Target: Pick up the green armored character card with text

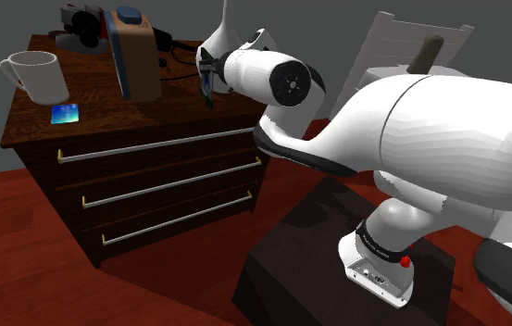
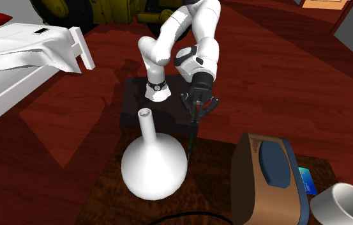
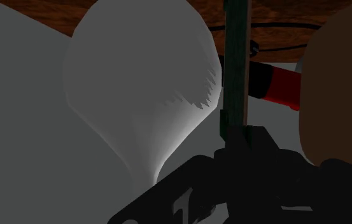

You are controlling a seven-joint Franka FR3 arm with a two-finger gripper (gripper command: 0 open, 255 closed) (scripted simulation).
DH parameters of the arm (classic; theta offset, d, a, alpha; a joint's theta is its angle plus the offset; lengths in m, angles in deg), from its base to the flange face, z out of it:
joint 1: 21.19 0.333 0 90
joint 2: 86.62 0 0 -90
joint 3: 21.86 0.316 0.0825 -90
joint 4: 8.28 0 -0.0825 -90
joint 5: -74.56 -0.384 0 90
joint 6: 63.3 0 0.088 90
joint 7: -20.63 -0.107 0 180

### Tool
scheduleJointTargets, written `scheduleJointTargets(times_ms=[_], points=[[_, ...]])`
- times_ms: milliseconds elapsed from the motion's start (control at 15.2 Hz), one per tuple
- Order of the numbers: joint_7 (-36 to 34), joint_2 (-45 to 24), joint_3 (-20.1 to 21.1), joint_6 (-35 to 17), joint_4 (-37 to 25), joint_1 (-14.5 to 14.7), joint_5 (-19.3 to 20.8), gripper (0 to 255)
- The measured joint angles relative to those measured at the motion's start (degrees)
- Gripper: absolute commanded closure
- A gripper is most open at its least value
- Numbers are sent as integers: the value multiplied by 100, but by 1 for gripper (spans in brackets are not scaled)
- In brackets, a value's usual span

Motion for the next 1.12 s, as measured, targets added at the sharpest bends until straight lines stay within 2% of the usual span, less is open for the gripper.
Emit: scheduleJointTargets(times_ms=[264, 1122], points=[[52, -44, -86, 72, -43, 47, 28, 255], [616, -462, -1042, 800, -460, 630, 282, 255]])
